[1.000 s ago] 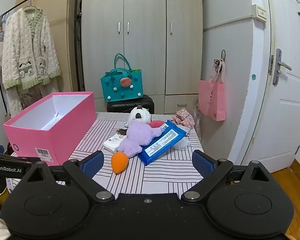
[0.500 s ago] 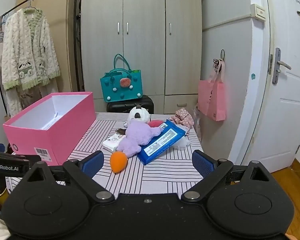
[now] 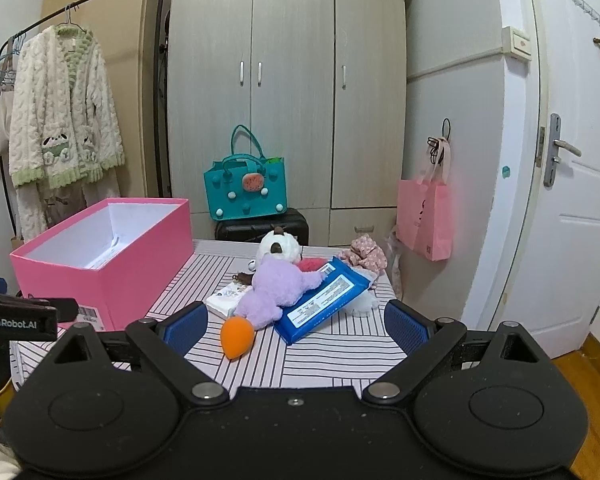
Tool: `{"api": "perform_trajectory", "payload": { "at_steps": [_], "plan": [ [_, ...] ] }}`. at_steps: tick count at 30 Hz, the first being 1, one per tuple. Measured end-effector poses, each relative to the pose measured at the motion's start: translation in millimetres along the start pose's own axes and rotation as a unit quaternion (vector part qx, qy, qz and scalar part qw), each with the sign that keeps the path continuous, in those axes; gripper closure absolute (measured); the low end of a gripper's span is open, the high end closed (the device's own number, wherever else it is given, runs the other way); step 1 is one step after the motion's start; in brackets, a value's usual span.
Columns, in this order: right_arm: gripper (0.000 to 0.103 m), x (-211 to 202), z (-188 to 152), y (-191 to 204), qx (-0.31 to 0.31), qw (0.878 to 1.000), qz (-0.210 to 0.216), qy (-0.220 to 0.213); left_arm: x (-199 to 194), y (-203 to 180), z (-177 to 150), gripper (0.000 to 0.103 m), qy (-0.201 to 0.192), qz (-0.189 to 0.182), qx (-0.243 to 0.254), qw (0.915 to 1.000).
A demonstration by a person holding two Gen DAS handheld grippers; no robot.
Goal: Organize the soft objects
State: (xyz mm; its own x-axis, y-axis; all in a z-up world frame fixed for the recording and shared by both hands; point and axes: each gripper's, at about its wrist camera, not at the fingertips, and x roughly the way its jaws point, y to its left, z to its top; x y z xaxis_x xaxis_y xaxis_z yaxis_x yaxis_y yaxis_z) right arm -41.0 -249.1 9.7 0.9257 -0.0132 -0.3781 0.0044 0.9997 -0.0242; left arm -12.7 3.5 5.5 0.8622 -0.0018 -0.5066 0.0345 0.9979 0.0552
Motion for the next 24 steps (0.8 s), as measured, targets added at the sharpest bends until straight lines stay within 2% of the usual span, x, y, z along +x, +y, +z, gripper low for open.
{"api": "perform_trajectory", "payload": {
  "at_steps": [8, 24],
  "plan": [
    [0.006, -1.5, 7.3, -0.9, -0.006, 1.0, -0.011, -0.006, -6.7, 5.9, 0.3, 0.001, -0.021, 0.007, -0.006, 0.9997],
    [0.006, 0.6, 7.5, -2.6, 0.004, 1.0, -0.014, 0.002, -2.8, 13.1, -1.7, 0.0, -0.006, 0.006, -0.006, 0.9999]
  ]
}}
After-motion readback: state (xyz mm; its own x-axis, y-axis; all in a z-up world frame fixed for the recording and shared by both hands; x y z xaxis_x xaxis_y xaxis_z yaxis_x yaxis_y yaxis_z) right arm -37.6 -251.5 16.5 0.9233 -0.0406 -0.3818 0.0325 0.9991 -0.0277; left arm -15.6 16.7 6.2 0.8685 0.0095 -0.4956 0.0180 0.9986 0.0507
